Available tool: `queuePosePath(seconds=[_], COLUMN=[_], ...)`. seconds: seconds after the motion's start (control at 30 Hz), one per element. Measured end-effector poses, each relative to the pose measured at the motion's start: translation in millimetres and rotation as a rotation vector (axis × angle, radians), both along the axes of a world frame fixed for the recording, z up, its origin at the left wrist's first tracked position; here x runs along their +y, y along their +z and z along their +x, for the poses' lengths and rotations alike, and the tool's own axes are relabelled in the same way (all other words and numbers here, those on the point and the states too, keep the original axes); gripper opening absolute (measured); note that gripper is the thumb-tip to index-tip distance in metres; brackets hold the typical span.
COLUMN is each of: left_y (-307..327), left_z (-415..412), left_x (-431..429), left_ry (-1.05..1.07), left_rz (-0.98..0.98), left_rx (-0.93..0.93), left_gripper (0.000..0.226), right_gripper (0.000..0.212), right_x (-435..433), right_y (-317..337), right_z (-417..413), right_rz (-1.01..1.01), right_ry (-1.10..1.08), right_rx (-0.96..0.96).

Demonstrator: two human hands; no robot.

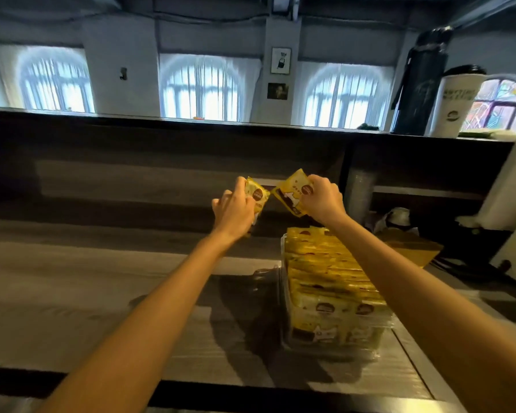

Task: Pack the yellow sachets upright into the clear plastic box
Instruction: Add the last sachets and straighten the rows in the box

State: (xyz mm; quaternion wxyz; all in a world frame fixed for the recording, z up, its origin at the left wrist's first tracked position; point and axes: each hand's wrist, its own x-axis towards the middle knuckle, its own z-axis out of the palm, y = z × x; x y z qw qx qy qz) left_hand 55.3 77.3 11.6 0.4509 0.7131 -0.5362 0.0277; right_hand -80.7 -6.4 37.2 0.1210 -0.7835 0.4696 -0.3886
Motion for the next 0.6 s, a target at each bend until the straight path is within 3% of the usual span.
queuePosePath(seconds=[0.13,0.3,0.6], left_y=[3,3,-12], left_z=[-19,-35,-46], left_x=[-28,-50,-79], left_ry=[-0.140,-0.122,-0.267], left_rz=[-0.015,-0.164,-0.051], left_rx=[0.059,0.182,0.340], left_gripper=[0.020,0.017,0.021], right_gripper=[0.023,0.018,0.023], right_x=[-21,-44,-68], right_y=[-7,-18,-26], right_z=[-31,-54,-75], right_rz=[-0.008,-0.006,0.177], right_ry=[-0.079,-0.074,0.052], right_rx=[-0.067,-0.096,-0.196])
